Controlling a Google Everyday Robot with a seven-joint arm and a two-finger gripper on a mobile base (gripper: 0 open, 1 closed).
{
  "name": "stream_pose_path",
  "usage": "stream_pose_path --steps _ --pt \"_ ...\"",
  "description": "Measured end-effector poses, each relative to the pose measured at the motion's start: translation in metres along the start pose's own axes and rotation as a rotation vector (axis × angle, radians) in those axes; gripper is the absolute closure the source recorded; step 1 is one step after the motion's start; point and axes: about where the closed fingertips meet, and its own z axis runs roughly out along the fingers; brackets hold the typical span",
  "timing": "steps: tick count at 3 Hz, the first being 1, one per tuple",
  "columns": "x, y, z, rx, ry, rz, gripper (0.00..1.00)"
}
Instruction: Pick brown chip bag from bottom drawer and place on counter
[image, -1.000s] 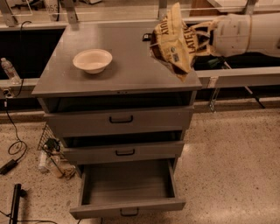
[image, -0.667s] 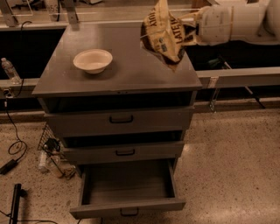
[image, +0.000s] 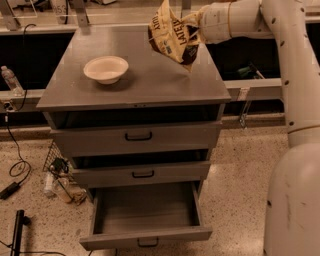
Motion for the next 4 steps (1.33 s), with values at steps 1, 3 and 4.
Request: stream_pose_path --steps 1,3,4 --pt "0.026 0.008 0.007 -0.017 0.067 0.002 0.57" --pt "0.029 0.008 0.021 -0.027 0.065 -0.004 0.09" --pt "0.026 0.013 0.021 -0.025 0.031 0.022 0.00"
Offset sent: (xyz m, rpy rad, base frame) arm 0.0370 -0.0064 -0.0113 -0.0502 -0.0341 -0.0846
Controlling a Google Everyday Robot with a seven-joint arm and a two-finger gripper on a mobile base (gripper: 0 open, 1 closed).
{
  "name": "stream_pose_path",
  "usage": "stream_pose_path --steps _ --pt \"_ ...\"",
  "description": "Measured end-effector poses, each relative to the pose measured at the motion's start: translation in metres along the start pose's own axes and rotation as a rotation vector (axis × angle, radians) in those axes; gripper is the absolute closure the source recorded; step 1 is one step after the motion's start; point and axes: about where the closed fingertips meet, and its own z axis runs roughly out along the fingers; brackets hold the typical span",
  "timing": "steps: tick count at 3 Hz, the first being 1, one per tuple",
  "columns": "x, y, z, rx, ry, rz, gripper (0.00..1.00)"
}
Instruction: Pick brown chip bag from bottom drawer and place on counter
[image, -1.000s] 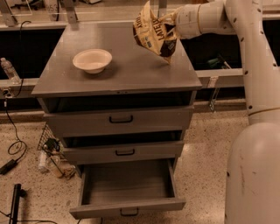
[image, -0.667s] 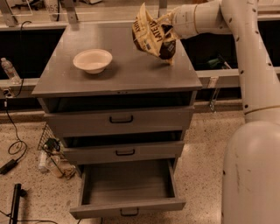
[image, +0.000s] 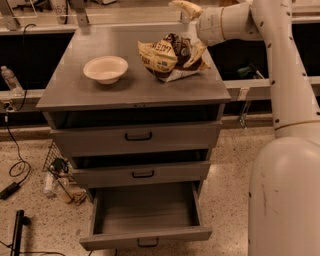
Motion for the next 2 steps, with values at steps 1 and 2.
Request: stream_pose_path --steps 1,2 --pt "-0.006 0.002 -0.031 0.002 -0.023 0.032 0.00" --pt "-0.027 -0.024 -0.104 0.093 -0.025 0.011 0.00"
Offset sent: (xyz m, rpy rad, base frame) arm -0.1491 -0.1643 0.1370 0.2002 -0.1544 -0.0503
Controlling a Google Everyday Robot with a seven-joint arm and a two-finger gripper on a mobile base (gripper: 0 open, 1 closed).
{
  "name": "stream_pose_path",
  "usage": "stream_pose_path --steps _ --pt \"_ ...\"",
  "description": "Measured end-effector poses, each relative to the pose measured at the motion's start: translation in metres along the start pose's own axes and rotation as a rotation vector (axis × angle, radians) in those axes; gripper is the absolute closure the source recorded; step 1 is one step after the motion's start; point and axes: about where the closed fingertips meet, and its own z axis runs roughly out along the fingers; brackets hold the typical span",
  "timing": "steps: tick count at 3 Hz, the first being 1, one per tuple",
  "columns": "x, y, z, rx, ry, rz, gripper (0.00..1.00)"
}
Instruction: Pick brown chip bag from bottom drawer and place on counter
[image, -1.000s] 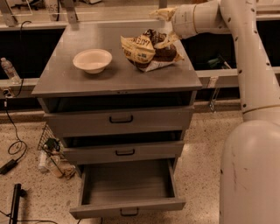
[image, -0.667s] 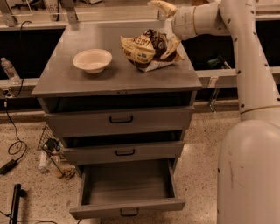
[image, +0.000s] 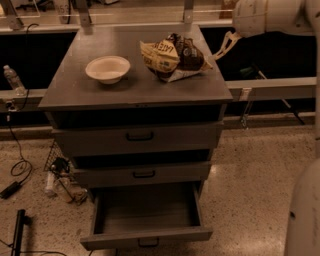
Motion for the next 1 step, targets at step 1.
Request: stream_pose_path --steps 1 --pt "-0.0032 -0.0062 -0.0409 0.039 0.024 0.000 0.00"
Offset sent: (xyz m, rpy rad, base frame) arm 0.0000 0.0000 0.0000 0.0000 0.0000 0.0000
